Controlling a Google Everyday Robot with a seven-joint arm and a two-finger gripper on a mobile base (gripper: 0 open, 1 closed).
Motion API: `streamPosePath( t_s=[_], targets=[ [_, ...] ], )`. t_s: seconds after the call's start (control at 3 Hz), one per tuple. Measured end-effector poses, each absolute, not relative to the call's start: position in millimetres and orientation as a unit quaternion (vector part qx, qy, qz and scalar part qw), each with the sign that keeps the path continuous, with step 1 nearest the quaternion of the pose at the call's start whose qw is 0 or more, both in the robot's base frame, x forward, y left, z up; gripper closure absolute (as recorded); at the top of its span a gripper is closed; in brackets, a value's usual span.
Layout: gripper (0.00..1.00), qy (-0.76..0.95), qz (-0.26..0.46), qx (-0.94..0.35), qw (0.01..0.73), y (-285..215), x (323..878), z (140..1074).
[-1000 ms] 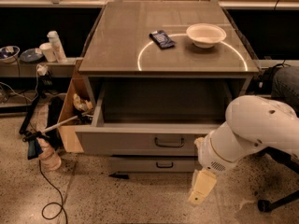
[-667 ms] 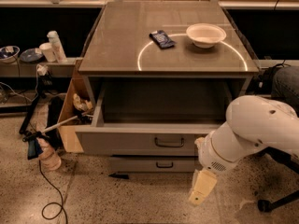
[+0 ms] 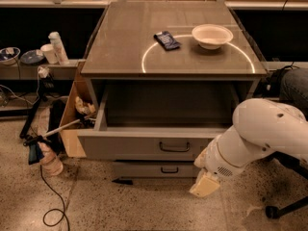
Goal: Close top drawer
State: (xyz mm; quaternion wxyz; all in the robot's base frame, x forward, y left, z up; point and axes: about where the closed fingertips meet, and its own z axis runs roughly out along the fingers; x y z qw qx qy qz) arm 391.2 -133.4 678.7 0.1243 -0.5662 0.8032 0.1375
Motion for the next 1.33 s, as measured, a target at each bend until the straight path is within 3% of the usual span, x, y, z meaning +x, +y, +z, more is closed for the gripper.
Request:
streamPosePath(
  t_s=[0.67, 1.0, 1.33],
  targets=[
    [0.88, 0.804, 0.138, -0.565, 0.124, -133.1, 391.0, 677.7],
    [1.0, 0.806, 0.131, -0.562, 0.13, -133.4, 404.5, 673.8],
    [1.0, 0.812, 0.107, -0.558, 0.137, -138.9, 437.9, 669.9]
  ],
)
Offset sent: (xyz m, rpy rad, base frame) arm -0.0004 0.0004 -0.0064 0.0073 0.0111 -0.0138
